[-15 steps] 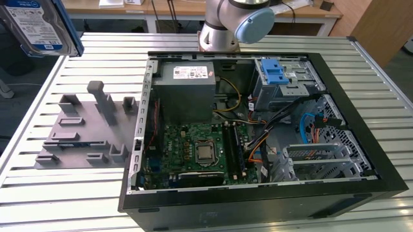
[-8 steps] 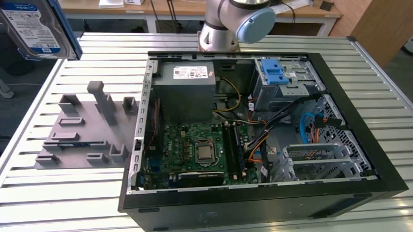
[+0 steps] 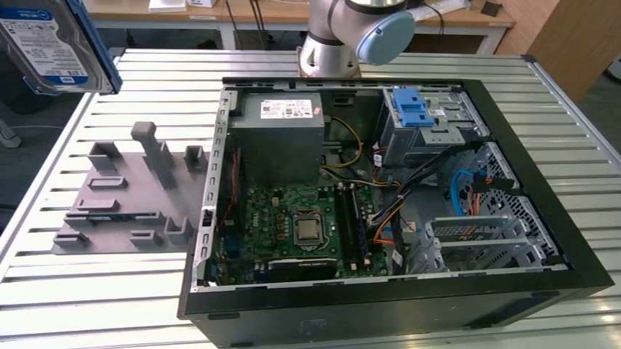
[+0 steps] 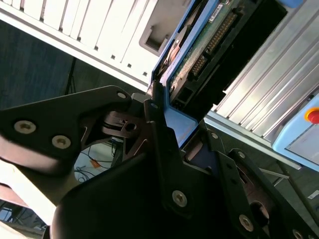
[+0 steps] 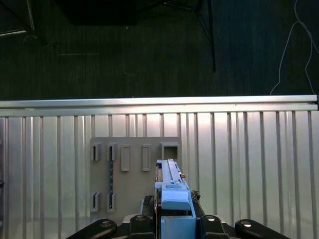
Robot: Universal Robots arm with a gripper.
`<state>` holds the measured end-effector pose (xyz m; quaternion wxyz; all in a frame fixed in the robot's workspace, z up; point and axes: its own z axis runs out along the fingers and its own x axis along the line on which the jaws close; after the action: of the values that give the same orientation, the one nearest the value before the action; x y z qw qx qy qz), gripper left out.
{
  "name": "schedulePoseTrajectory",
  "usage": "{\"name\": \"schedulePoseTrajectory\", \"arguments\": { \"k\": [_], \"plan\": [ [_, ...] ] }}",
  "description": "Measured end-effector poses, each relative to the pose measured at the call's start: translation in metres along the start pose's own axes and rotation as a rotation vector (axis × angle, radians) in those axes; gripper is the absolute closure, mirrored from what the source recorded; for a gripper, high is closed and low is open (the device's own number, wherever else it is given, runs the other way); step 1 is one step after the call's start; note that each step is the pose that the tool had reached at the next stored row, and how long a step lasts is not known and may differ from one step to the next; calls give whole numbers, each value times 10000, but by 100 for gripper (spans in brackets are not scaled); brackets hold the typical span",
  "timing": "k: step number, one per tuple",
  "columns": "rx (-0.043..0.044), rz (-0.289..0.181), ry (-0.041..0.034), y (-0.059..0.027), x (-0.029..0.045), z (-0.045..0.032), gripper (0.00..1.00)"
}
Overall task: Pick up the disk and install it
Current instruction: 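Pick up the disk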
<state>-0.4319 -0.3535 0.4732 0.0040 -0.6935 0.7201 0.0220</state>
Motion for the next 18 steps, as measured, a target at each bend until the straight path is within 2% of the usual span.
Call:
{"name": "schedulePoseTrajectory", "arguments": {
  "k": [7, 13, 18],
  "plan": [
    [1, 0, 0, -4, 4, -38, 63],
    [-3, 0, 1, -97, 0, -42, 63],
    [-4, 1, 2, -126, -1, -53, 63]
  ]
}}
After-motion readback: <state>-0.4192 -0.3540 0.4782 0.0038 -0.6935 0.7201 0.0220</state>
